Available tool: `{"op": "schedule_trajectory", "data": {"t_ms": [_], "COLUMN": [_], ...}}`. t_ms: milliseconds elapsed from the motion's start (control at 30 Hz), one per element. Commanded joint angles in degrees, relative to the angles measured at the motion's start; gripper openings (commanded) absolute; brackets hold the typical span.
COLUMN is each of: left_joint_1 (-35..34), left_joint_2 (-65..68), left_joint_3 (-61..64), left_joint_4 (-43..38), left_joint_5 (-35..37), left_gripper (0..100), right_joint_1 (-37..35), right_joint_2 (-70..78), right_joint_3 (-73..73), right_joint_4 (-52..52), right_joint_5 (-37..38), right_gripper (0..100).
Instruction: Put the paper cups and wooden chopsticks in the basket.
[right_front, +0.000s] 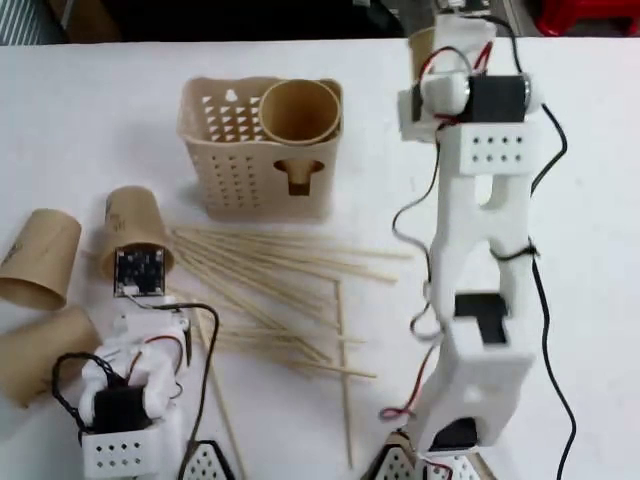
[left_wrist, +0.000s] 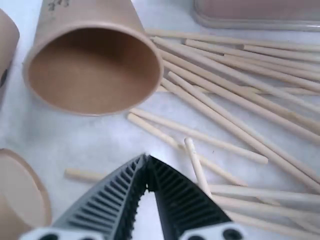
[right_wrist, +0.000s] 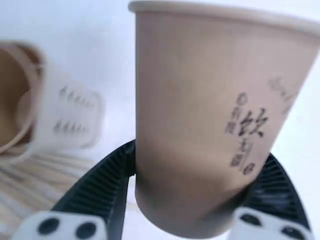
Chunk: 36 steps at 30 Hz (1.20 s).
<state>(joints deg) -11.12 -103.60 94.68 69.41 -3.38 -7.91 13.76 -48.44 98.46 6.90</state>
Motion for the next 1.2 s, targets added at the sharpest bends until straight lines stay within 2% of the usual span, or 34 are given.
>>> {"op": "schedule_trajectory", "data": {"t_ms": [0,133,467,633,800,1033,1167], "left_joint_1": [-0.75,-0.75,-0.75,-0.75,-0.75,-0.75,-0.75], "left_joint_2": [0.04,0.04,0.04,0.04,0.04,0.04,0.04], "left_joint_3": [-0.53,-0.53,-0.53,-0.53,-0.53,-0.53,-0.53], "left_joint_4": [-0.97,-0.88,-0.79,-0.79,-0.79,-0.79,-0.79], "left_joint_5": [-0.53,-0.53,-0.53,-0.53,-0.53,-0.53,-0.53], "left_gripper": [3,3,3,3,3,3,3], "right_joint_1": [-5.49,-12.0,-22.02,-22.37,-22.9,-25.54,-25.89], "right_joint_2": [-12.53,-16.66,-12.53,-10.24,-11.38,-16.31,-22.11], "right_joint_3": [5.01,8.09,9.05,9.05,9.05,12.22,18.11], "right_joint_4": [-0.13,-3.3,-14.46,-18.51,-18.33,-12.18,-12.53], "right_joint_5": [0.44,0.44,0.44,0.44,0.44,0.44,0.44], "right_gripper": [26.8,26.8,26.8,26.9,26.9,26.9,26.9]}}
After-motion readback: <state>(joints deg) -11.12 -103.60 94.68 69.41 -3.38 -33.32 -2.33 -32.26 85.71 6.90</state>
